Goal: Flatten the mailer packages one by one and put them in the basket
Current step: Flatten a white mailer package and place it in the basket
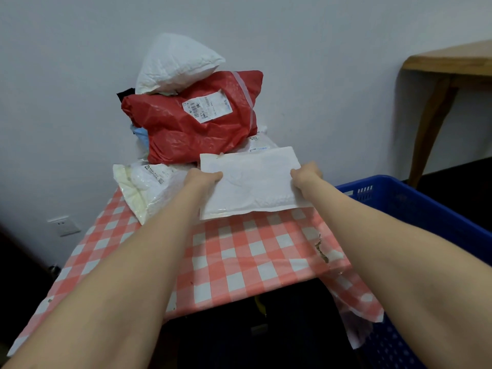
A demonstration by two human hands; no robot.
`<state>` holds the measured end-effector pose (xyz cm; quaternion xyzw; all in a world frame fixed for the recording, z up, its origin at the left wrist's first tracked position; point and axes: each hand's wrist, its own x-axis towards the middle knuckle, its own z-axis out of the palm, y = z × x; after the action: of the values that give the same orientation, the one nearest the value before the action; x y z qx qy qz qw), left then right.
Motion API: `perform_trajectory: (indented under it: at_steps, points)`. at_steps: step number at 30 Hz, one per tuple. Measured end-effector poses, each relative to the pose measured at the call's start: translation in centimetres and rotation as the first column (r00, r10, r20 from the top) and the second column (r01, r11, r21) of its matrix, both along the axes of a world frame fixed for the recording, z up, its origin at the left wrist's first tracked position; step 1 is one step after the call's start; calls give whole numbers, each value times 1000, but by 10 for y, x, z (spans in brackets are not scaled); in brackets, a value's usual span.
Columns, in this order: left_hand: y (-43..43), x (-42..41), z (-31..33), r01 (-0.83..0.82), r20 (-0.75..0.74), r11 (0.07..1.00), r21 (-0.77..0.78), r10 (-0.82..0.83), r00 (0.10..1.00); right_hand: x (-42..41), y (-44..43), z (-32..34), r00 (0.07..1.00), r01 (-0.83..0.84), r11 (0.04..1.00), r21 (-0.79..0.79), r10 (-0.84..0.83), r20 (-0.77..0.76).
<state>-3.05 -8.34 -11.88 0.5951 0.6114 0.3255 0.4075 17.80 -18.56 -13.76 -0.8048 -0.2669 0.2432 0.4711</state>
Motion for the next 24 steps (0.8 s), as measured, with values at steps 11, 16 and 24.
perform_trajectory:
  at_steps: [11, 16, 24]
  points:
    - [-12, 105, 40, 41, -60, 948, 316, -23, 998, 70, -4, -10, 968, 235, 972, -14, -235, -85]
    - [-19, 164, 45, 118, -120, 938, 327, -82, 989, 101, -9, -21, 922, 321, 947, 4, -311, -231]
    - [-31, 246, 13, 198, -100, 965, 174, -183, 978, 140, -23, -53, 793, 438, 898, 41, -365, -488]
